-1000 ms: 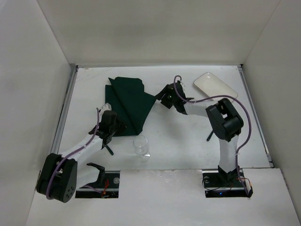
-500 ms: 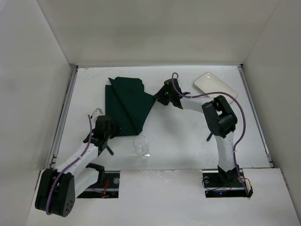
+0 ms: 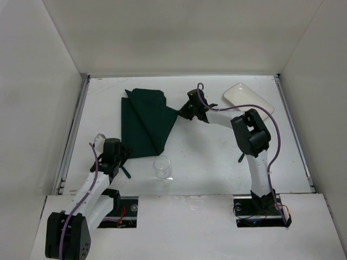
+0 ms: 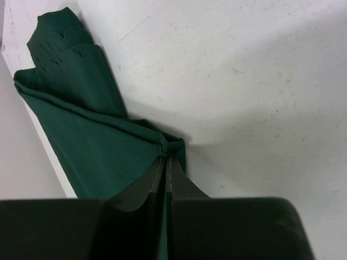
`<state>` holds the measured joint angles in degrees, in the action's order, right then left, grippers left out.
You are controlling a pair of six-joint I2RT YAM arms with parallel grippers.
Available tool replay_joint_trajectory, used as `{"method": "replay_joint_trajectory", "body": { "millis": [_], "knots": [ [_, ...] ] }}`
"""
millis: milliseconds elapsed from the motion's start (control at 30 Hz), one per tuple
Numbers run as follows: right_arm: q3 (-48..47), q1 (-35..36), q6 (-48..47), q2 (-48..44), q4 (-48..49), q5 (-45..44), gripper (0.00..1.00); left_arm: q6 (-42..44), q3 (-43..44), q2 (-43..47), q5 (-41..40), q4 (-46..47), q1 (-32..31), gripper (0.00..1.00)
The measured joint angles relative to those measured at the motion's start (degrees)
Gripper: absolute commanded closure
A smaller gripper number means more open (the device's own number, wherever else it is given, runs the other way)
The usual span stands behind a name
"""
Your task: Set the dinner table for one person
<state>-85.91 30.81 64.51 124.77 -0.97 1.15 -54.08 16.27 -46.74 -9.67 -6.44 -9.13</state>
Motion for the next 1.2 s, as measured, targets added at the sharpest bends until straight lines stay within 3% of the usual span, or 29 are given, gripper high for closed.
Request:
{"method": "replay_joint_trajectory", "body": {
  "millis": [367, 567, 767, 967, 1200],
  "knots": [
    [8.1, -0.3, -0.7, -5.0, 6.0, -1.4, 0.98, -0.5, -0.4, -4.6, 0.5, 2.6, 1.5, 0.59],
    [20.3, -1.2, -3.5, -20.2, 9.0, -5.7, 0.98, -0.5, 1.8, -10.4, 0.6, 6.3, 2.1, 0.61],
    [39.5, -2.0, -5.2, -38.8, 10.6, -11.8, 0.97, -0.5, 2.2, -11.2, 0.4, 6.9, 1.7, 0.62],
    [55.9, -0.5, -3.3, -48.9, 4.5, -16.7, 0.94, -0.7, 2.2, -10.7, 0.2, 6.1, 0.9, 0.63],
    [60.8, 2.3, -0.4, -59.9, -2.6, -20.3, 0.94, -0.9, 2.5, -8.7, 0.2, 2.8, -0.2, 0.63]
  ]
}}
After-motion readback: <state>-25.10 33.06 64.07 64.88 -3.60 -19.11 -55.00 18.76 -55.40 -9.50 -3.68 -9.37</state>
